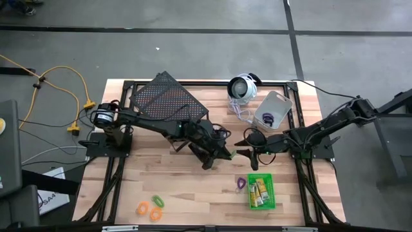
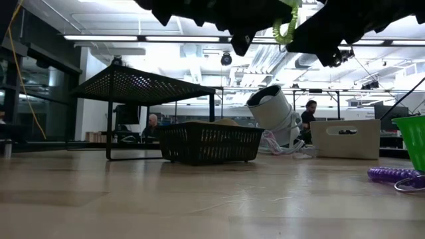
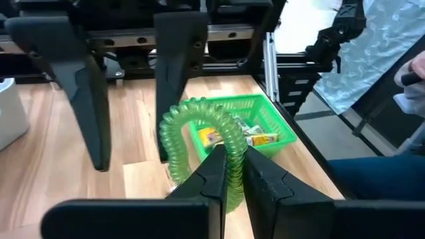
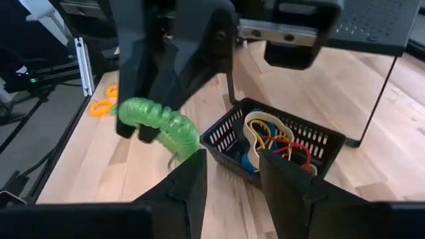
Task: Pick & Place Office Desk Supplies
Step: Put the bottom green spring keychain into the white bin
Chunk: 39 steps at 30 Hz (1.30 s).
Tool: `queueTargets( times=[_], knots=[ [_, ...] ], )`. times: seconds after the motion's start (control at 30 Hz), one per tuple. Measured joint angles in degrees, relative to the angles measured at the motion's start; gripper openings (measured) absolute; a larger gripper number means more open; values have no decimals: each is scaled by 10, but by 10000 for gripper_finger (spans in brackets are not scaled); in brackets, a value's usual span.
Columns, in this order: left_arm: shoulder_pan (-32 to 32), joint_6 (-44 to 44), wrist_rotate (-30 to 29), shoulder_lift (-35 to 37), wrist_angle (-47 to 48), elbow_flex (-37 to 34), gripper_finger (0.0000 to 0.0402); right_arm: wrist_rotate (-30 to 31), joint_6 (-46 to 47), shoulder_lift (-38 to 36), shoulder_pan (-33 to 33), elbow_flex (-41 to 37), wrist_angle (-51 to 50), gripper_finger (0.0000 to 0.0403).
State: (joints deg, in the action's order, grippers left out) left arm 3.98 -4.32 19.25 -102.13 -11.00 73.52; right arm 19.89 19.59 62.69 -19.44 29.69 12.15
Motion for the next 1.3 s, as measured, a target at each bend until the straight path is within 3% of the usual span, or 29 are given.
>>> queueTargets(
  times=[0.93,1.1,1.3],
  knots=[
    [-28,5,9,0,2,0,26,14,56,0,0,0,-80,126],
    [-28,13,-22,0,3,0,26,14,62,0,0,0,-81,126],
    [-27,14,-21,0,4,0,26,52,57,0,-1,0,-76,126]
  ],
)
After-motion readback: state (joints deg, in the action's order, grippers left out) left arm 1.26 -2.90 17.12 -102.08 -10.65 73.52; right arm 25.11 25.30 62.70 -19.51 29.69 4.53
